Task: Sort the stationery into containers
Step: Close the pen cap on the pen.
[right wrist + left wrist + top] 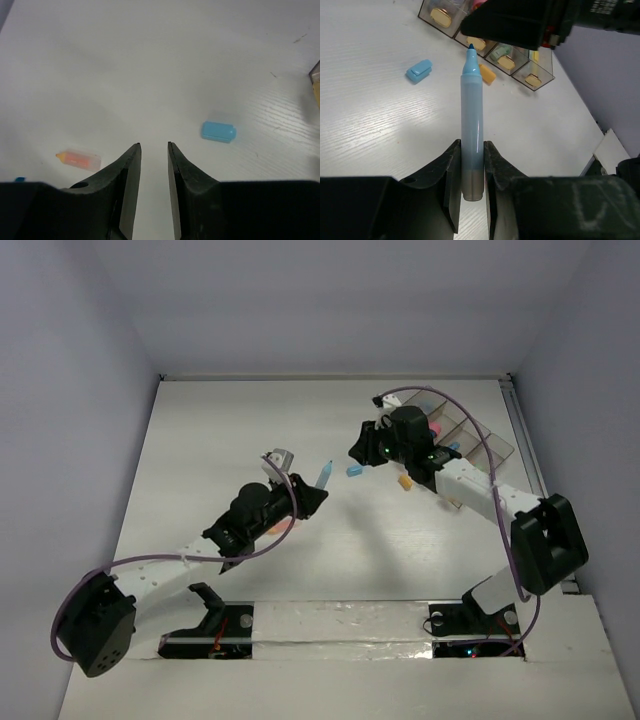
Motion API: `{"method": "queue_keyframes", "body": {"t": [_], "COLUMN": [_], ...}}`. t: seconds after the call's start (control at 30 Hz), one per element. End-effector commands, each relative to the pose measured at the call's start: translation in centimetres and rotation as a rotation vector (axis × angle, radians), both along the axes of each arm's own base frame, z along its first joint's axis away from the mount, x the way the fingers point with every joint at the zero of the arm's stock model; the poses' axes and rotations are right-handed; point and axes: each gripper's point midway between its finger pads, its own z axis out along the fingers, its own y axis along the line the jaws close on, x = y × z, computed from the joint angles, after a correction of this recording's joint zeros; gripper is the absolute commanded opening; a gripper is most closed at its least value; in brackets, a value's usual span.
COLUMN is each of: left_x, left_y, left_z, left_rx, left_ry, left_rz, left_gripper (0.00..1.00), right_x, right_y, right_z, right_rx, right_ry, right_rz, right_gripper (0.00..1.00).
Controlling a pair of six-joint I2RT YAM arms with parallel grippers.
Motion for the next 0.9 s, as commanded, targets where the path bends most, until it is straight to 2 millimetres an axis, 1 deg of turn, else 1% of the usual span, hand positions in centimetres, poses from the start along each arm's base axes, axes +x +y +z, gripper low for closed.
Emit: {"method": "queue_keyframes", "body": {"t": [0.0, 0.03, 0.07, 0.1, 0.13, 0.17, 0.23, 0.27, 0.3, 0.33, 0.37, 0.4, 0.43, 0.47, 0.5, 0.53, 0.57, 0.6, 0.63, 0.67, 0.7, 0.73, 0.77, 0.8, 0.87], "left_x": [-0.6, -0.5, -0.5, -0.4, -0.4, -0.5, -0.7, -0.8, -1.1, -1.2, -1.4, -1.5, -1.6, -1.7, -1.8, -1.8, -1.9, -1.9, -1.9, -1.8, -1.6, -1.5, -1.5, -1.5, -1.5], "left_y": [-0.3, -0.2, -0.1, 0.0, 0.1, 0.3, 0.4, 0.4, 0.4, 0.3, 0.3, 0.3, 0.3, 0.4, 0.5, 0.6, 0.8, 1.3, 1.5, 1.8, 2.3, 2.6, 2.8, 3.0, 3.1], "left_z": [3.2, 3.3, 3.2, 3.4, 3.3, 3.1, 3.1, 3.1, 3.3, 3.5, 3.5, 3.7, 3.9, 3.9, 4.3, 4.6, 4.6, 5.1, 5.3, 5.2, 5.8, 5.9, 6.1, 6.5, 6.7], "left_rx": [-0.089, -0.086, -0.081, -0.088, -0.09, -0.094, -0.103, -0.11, -0.121, -0.129, -0.135, -0.142, -0.145, -0.138, -0.145, -0.146, -0.142, -0.15, -0.146, -0.139, -0.147, -0.146, -0.141, -0.145, -0.146], "left_ry": [-0.082, -0.087, -0.089, -0.091, -0.087, -0.081, -0.085, -0.085, -0.088, -0.091, -0.093, -0.095, -0.099, -0.093, -0.101, -0.109, -0.106, -0.12, -0.127, -0.125, -0.141, -0.146, -0.155, -0.166, -0.17], "left_rz": [-0.041, -0.035, -0.028, -0.021, -0.015, -0.008, -0.007, -0.011, -0.025, -0.032, -0.037, -0.043, -0.044, -0.044, -0.043, -0.042, -0.036, -0.018, -0.009, 0.004, 0.033, 0.047, 0.054, 0.064, 0.066], "left_gripper": [0.0, 0.0, 0.0, 0.0, 0.0, 0.0, 0.0, 0.0, 0.0, 0.0, 0.0, 0.0, 0.0, 0.0, 0.0, 0.0, 0.0, 0.0, 0.0, 0.0, 0.0, 0.0, 0.0, 0.0, 0.0], "right_x": [-0.1, -0.3, -0.3, -0.1, 0.1, 0.3, 0.2, 0.3, 0.6, 1.1, 1.6, 2.1, 2.5, 3.1, 3.5, 3.8, 4.0, 3.9, 4.4, 4.7, 4.4, 4.9, 5.1, 4.9, 5.1], "right_y": [0.7, 0.9, 1.1, 0.9, 0.5, -0.1, -0.4, -0.7, -0.7, -0.9, -1.4, -1.9, -2.0, -2.5, -2.5, -2.5, -2.4, -2.5, -2.2, -2.3, -2.6, -2.3, -2.8, -3.2, -3.5], "right_z": [0.3, 0.6, 1.6, 2.0, 2.2, 2.4, 2.4, 2.3, 0.9, -0.2, -0.7, -1.7, -4.3, -5.0, -5.3, -6.7, -7.0, -7.4, -7.0, -8.1, -8.7, -8.1, -9.2, -9.6, -10.0], "right_rx": [-0.047, -0.031, -0.008, -0.007, -0.021, -0.036, -0.083, -0.149, -0.197, -0.277, -0.341, -0.391, -0.448, -0.516, -0.54, -0.569, -0.583, -0.597, -0.6, -0.624, -0.638, -0.642, -0.68, -0.698, -0.724], "right_ry": [-0.032, -0.038, -0.071, -0.082, -0.098, -0.109, -0.122, -0.139, -0.124, -0.157, -0.137, -0.11, -0.065, -0.083, -0.08, -0.068, -0.065, -0.047, -0.059, -0.039, 0.0, -0.007, 0.024, 0.049, 0.048], "right_rz": [0.165, 0.176, 0.178, 0.159, 0.141, 0.135, 0.156, 0.197, 0.228, 0.281, 0.287, 0.306, 0.352, 0.381, 0.398, 0.428, 0.438, 0.457, 0.468, 0.48, 0.497, 0.499, 0.496, 0.503, 0.513], "right_gripper": [0.33, 0.35, 0.37, 0.41, 0.49, 0.53, 0.53, 0.53, 0.53, 0.52, 0.51, 0.51, 0.52, 0.53, 0.54, 0.56, 0.57, 0.58, 0.6, 0.61, 0.62, 0.64, 0.65, 0.66, 0.68]}}
